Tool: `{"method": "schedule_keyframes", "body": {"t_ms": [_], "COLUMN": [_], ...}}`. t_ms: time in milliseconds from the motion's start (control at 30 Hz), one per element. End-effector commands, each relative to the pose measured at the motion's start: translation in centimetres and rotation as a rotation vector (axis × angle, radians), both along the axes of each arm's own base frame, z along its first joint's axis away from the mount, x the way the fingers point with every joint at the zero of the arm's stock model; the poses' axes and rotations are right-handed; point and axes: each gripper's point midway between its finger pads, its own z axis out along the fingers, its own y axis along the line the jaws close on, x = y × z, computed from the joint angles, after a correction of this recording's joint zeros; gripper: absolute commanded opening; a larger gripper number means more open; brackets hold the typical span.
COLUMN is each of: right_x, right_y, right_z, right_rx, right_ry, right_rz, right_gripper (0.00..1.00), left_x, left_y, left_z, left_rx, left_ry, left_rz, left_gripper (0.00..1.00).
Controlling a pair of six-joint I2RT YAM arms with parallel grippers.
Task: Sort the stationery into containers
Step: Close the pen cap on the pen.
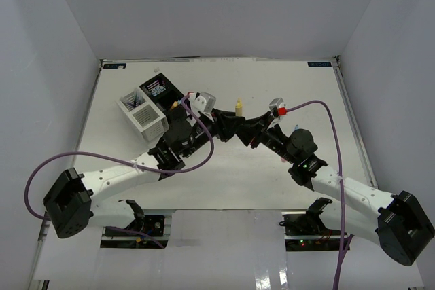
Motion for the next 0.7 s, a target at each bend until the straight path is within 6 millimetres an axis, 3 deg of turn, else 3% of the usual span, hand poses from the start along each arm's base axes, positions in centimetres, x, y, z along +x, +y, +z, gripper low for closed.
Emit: {"method": "schedule_keyframes", "body": {"t_ms": [0,300,667], "right_x": [-0.38,-0.61,-0.61], "right_y": [0.11,0.25,0.10], "right_z": [2.19,2.01,2.08], "right_rx": [0.044,0.040,0.043], "right_ry": [-0.067,-0.068,-0.072], "right_rz": [0.012,0.017,0.011], "right_gripper": [0.08,0.08,0.08], "left_x": [0.08,0.39,0.05], "left_y": [-0.43,-1.27,-1.25], "left_z": [1.78,2.06,1.61], "left_rx": [-0.039,-0.048,-0.048], "left_ry": [-0.010,-0.008,-0.008], "left_rz": [-0.008,-0.022,-0.034], "left_gripper": [0.42,0.36,0.15]}}
